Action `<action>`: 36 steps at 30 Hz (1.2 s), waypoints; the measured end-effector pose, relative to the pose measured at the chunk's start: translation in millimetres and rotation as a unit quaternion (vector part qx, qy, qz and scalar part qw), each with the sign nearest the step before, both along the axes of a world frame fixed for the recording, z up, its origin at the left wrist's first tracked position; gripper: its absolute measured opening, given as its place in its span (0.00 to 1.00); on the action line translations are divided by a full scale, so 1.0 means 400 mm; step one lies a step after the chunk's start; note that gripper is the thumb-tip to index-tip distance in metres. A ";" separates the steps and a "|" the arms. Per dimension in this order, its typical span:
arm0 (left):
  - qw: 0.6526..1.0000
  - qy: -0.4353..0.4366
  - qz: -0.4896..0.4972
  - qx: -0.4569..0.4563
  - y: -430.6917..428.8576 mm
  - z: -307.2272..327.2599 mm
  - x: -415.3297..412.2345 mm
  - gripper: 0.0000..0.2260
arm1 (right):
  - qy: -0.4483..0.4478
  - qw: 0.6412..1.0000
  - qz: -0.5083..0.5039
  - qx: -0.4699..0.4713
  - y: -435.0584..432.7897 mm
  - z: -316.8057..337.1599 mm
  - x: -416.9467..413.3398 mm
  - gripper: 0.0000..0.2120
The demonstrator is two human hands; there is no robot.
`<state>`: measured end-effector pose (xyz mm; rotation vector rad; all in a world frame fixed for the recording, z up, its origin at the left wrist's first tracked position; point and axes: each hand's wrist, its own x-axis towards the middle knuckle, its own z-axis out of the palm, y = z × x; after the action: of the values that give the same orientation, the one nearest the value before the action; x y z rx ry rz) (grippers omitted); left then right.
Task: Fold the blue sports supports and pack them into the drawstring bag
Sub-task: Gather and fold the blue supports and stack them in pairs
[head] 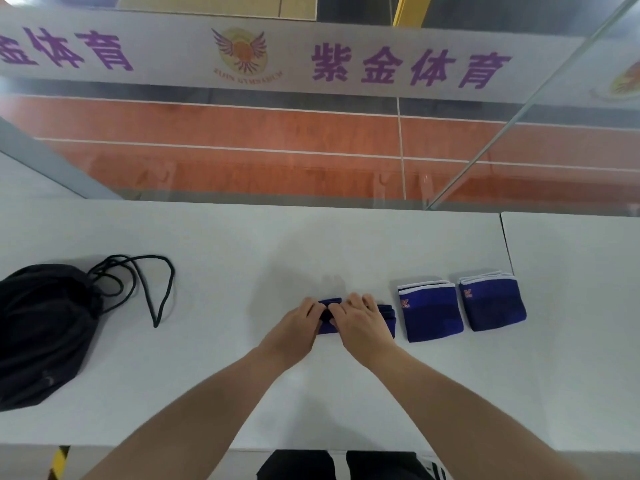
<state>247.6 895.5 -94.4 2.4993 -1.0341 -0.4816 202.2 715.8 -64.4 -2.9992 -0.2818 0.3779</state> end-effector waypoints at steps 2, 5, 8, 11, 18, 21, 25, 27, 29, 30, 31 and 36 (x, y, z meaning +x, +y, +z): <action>0.999 -0.033 0.025 0.023 -0.002 -0.001 0.002 0.11 | 0.006 1.000 0.001 -0.009 -0.001 -0.001 0.014 0.05; 0.998 -0.042 0.038 0.033 0.001 0.006 0.016 0.18 | 0.005 1.000 0.010 -0.022 -0.005 -0.016 0.033 0.05; 0.999 0.006 0.033 0.016 -0.004 0.006 0.039 0.16 | -0.010 1.000 -0.016 -0.015 -0.007 -0.020 0.050 0.08; 1.000 -0.003 0.024 0.012 -0.007 0.006 0.053 0.12 | -0.009 1.000 -0.019 0.023 -0.012 -0.015 0.048 0.13; 0.997 0.047 0.060 0.003 0.008 -0.004 0.047 0.18 | 0.077 0.996 -0.033 0.041 0.000 -0.009 0.076 0.15; 0.995 0.052 0.088 0.016 0.018 -0.008 0.047 0.18 | 0.099 0.993 -0.046 0.054 0.005 -0.021 0.102 0.14; 0.990 0.039 0.127 0.036 0.009 -0.021 0.044 0.14 | 0.109 0.992 -0.057 0.025 0.000 -0.039 0.105 0.13; 0.989 0.048 0.133 0.050 0.007 -0.029 0.047 0.14 | 0.112 0.991 -0.067 0.010 -0.004 -0.045 0.100 0.14; 0.987 0.059 0.133 0.068 0.002 -0.028 0.053 0.14 | 0.110 0.991 -0.077 -0.005 -0.003 -0.046 0.096 0.15; 0.985 0.067 0.135 0.080 -0.002 -0.025 0.055 0.14 | 0.111 0.991 -0.079 -0.014 0.002 -0.044 0.096 0.15; 0.984 0.074 0.137 0.092 -0.006 -0.020 0.056 0.13 | 0.114 0.990 -0.081 -0.024 0.007 -0.041 0.099 0.14; 0.972 0.095 0.155 0.147 -0.026 0.044 0.055 0.21 | 0.135 0.985 -0.102 -0.007 0.017 0.011 0.106 0.21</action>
<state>269.7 885.2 -76.7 2.7364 -0.5156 -0.8053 244.4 722.6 -59.9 -2.9033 0.0529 0.7553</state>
